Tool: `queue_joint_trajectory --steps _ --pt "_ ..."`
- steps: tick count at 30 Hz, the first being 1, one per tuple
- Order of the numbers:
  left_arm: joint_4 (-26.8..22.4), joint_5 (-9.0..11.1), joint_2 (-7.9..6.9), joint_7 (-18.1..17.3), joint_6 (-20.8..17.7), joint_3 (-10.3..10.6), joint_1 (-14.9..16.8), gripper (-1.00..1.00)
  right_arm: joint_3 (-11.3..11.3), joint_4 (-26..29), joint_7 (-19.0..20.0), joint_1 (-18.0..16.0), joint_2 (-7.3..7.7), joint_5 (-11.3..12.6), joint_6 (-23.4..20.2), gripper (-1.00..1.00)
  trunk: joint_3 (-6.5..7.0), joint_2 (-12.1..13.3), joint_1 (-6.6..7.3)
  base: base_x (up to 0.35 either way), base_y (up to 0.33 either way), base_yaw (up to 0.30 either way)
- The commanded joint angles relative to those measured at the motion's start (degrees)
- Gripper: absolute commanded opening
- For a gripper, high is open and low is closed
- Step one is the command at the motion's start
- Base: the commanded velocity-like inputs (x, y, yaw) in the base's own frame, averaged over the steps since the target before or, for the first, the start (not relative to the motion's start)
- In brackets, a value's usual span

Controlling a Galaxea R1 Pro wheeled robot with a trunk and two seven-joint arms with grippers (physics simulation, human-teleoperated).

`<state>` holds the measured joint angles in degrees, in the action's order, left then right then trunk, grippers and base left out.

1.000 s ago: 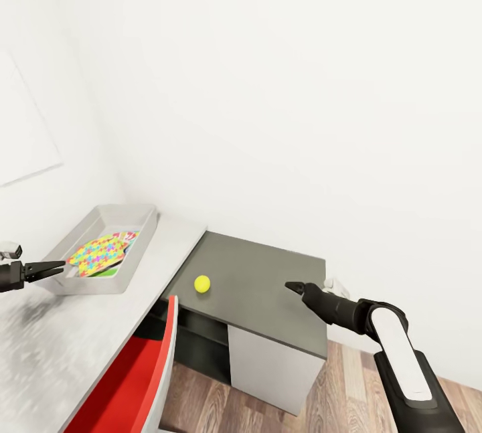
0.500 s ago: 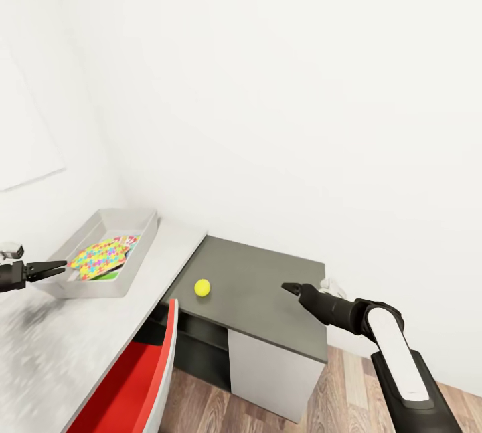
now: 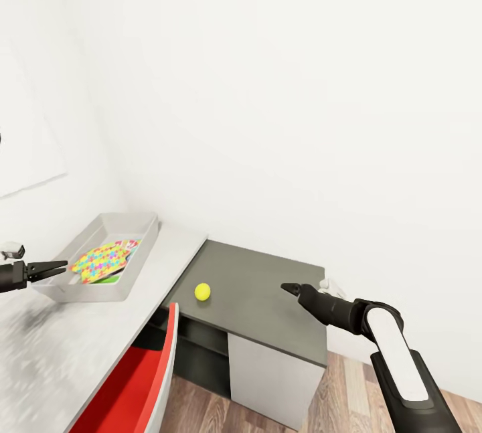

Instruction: Put all the toys in the child's room - the three board games (two on the bed and one on the table), the two jigsaw puzzles on the table, and the tennis ball on the table - inside the toy box on the table in the child's room.

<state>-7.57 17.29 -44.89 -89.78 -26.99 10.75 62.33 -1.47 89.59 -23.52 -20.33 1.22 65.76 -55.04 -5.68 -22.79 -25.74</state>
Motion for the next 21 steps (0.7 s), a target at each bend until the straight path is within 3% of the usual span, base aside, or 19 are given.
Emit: queue_joint_trajectory --steps 1,21 --pt "0.01 0.37 -0.03 -0.22 -0.61 0.5 0.07 1.0 -0.03 0.06 -0.58 -0.06 0.01 0.59 -0.16 1.0 -0.04 -0.13 -0.04 0.0 0.0 0.021" --pt "0.01 0.31 -0.03 -0.22 -0.61 0.5 0.07 1.0 0.06 0.04 -0.6 -0.06 -0.07 0.59 -0.14 1.0 1.82 -0.13 -0.04 0.0 0.0 0.083"
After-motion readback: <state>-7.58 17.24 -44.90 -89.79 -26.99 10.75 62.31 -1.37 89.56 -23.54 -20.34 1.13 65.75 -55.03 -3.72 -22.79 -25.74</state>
